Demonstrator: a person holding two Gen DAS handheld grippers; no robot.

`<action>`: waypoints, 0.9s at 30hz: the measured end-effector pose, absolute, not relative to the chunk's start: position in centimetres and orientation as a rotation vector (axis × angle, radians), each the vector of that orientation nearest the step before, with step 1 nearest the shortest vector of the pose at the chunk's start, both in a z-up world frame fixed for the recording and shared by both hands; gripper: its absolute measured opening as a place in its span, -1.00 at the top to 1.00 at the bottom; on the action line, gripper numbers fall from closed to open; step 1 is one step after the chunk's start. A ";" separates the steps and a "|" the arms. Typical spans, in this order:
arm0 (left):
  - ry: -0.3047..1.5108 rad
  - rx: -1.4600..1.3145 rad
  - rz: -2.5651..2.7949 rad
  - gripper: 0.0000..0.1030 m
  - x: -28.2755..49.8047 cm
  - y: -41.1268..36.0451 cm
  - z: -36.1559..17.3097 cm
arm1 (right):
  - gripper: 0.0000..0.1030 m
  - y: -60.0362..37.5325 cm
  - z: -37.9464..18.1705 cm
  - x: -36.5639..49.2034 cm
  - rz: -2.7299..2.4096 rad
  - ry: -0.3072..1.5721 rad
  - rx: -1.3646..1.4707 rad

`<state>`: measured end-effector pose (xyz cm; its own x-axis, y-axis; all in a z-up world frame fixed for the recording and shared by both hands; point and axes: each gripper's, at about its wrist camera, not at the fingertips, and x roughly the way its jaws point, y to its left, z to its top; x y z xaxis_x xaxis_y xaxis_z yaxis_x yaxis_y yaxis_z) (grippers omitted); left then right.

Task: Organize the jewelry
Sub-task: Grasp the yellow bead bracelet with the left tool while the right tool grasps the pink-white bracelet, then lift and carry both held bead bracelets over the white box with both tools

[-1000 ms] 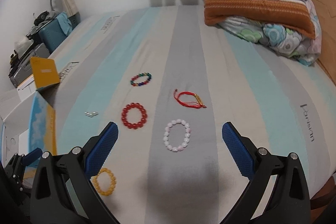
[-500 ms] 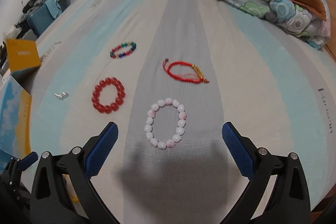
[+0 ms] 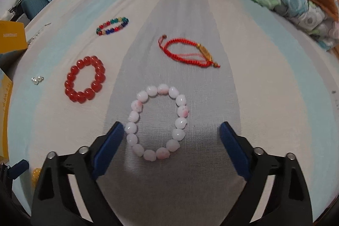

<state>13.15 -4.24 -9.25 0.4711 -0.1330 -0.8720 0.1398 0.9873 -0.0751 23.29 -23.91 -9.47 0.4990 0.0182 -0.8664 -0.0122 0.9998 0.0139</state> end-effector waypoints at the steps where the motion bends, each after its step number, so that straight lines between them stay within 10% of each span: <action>1: 1.067 0.011 -0.167 -0.88 13.2 -4.3 -9.3 | -0.56 -24.1 -9.8 23.4 0.020 1.059 0.018; 16: 1.058 0.062 -0.158 -0.30 12.7 -4.4 -9.5 | 0.52 -22.7 -9.9 22.7 0.040 1.036 -0.097; 27: 1.060 0.054 -0.176 0.75 12.6 -4.4 -9.0 | 0.58 -23.2 -9.6 22.6 0.027 1.043 -0.049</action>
<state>12.61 -4.41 -9.02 0.4767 -0.1176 -0.8712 0.1697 0.9847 -0.0401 22.56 -23.17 -9.58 0.5034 -0.0012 -0.8641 -0.0451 0.9986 -0.0276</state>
